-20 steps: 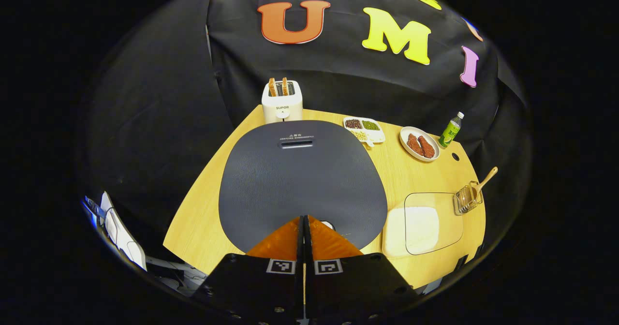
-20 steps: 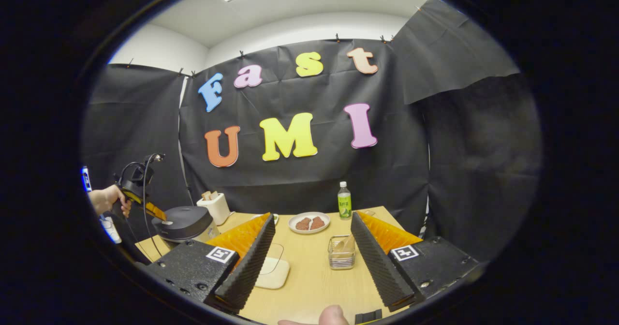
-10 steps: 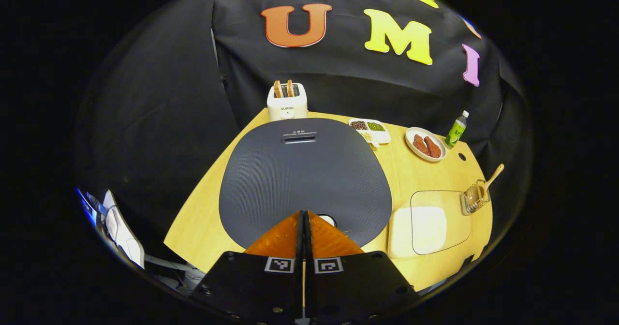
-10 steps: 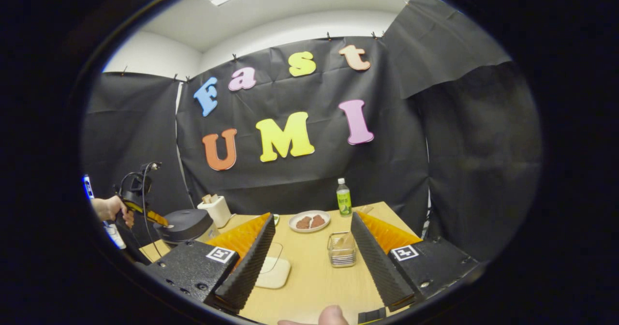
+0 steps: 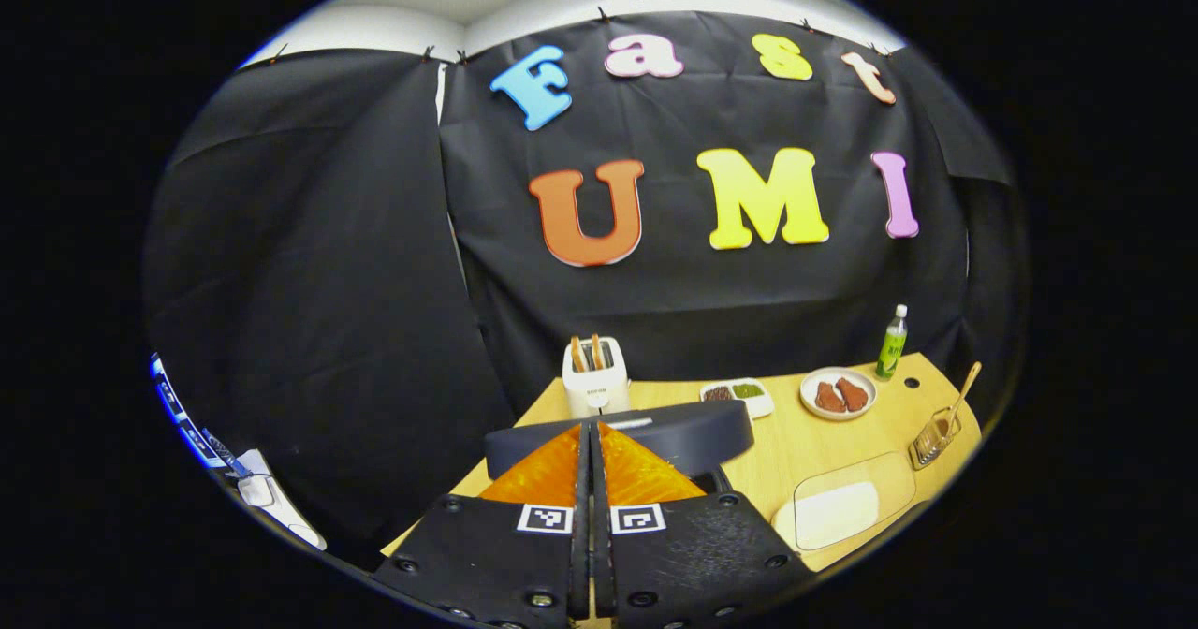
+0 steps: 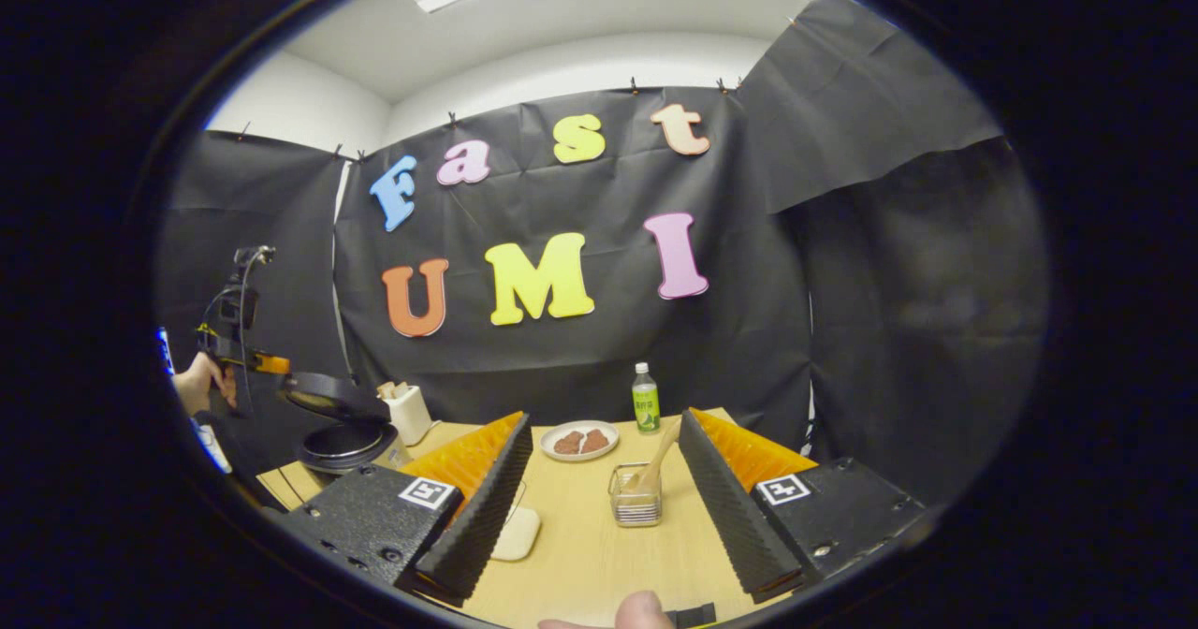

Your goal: Close the left gripper, press the button to open the rice cooker; take a wooden spoon from the chopstick holder with the right hand, scoop a spoonful of rice and pour it into the rice cooker, then put the wooden spoon back into the chopstick holder.

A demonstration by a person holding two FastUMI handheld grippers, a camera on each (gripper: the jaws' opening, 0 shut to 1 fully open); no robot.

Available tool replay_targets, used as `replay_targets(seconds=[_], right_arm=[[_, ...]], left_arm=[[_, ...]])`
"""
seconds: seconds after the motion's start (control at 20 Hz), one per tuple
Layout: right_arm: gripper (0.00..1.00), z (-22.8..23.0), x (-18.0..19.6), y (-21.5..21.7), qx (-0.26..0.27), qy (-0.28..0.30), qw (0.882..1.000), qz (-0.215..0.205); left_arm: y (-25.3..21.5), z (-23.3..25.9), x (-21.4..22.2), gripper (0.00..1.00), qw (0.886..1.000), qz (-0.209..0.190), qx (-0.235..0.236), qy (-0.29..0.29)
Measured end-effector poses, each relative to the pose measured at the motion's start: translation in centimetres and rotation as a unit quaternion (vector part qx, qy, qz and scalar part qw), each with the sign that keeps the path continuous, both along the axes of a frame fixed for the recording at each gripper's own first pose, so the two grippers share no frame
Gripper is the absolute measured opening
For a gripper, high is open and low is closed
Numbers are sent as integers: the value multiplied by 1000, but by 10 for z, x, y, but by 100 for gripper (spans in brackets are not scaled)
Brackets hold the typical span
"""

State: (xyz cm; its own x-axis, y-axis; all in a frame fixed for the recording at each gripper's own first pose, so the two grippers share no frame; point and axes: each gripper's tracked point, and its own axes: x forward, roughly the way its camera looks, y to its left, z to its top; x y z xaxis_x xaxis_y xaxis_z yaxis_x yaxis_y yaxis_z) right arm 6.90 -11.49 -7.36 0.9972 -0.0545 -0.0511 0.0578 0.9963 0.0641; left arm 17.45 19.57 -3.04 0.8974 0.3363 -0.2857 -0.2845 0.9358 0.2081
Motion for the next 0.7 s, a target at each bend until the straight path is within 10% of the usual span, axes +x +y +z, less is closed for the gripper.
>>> replay_targets(seconds=[0.25, 0.45, 0.7], right_arm=[[100, -17, 10, 8, 1, 9, 1000, 13], [100, -19, 17, 2, 0, 14, 1000, 2], [97, -14, 22, -9, -25, 12, 1000, -9]], left_arm=[[-19, 45, -17, 12, 994, -36, -14, -98], [-33, 60, -44, 94, 987, -54, -22, -148], [-55, 66, -80, 95, 983, -77, -42, -164]])
